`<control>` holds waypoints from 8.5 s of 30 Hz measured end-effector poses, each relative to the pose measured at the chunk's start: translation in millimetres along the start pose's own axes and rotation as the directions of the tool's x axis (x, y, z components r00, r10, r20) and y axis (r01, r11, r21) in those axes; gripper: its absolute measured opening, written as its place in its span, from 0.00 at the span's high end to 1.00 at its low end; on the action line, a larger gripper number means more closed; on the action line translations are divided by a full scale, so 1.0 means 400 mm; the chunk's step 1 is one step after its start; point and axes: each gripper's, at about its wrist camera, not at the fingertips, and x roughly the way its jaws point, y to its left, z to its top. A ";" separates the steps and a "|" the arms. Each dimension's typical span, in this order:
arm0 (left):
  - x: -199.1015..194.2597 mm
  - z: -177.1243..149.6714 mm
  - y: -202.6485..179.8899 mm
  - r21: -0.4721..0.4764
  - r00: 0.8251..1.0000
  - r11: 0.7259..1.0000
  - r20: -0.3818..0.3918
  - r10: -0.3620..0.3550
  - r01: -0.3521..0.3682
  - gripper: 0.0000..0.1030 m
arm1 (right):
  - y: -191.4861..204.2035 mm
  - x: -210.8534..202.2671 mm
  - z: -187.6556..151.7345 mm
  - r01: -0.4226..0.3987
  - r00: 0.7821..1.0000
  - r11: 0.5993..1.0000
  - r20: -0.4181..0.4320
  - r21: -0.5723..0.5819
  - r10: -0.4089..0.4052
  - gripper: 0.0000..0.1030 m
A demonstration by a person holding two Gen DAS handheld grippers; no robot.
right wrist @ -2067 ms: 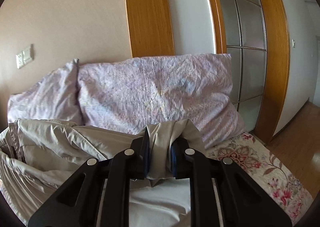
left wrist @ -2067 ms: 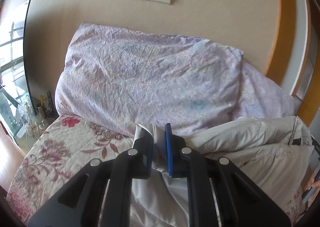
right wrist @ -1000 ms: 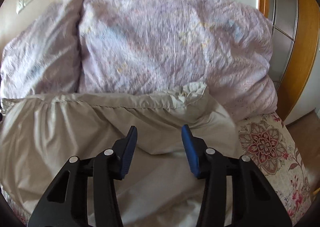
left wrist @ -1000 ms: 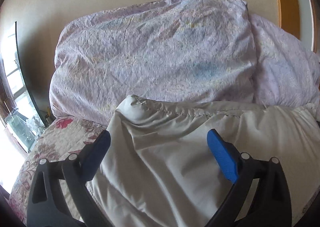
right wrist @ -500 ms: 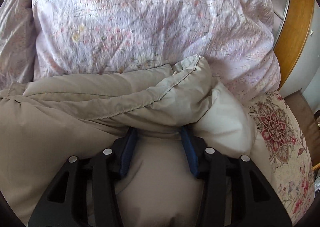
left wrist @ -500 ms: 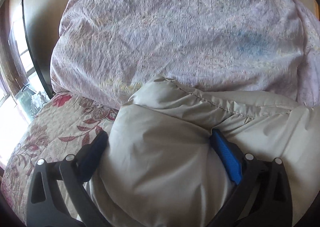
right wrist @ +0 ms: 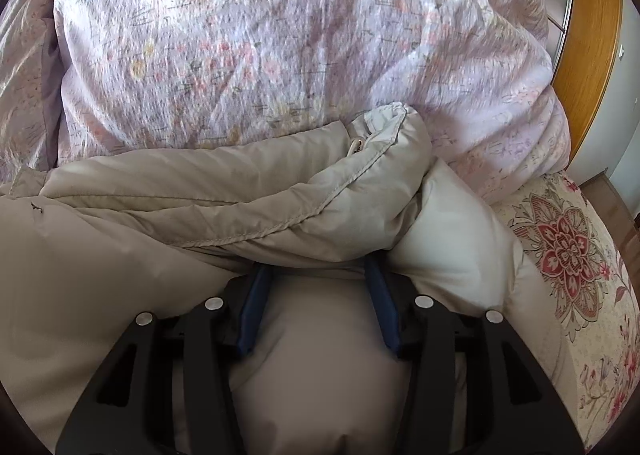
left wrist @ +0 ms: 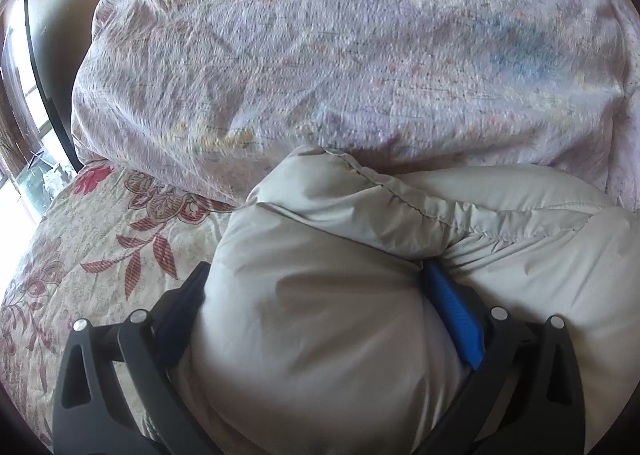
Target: Fold large clothes
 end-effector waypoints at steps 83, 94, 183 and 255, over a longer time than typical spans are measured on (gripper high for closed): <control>-0.454 -0.429 0.492 -0.455 0.884 0.780 0.040 -0.465 0.431 0.80 | -0.337 -0.441 -0.410 -0.573 0.747 0.586 0.071 0.573 0.661 0.78; -0.564 -0.573 0.562 -0.418 0.921 0.831 0.038 -0.388 0.367 0.72 | -0.340 -0.569 -0.538 -0.449 0.848 0.776 -0.062 0.442 0.526 0.48; -0.869 -0.324 0.044 0.139 0.751 0.783 0.225 -0.621 0.606 0.65 | 0.265 -0.512 -0.520 -0.203 0.978 0.966 0.011 -0.160 0.207 0.50; -0.597 -0.276 -0.325 0.315 0.899 0.861 0.050 -0.435 0.399 0.12 | -0.276 -0.725 -0.766 -0.151 0.961 0.981 0.252 0.125 0.116 0.43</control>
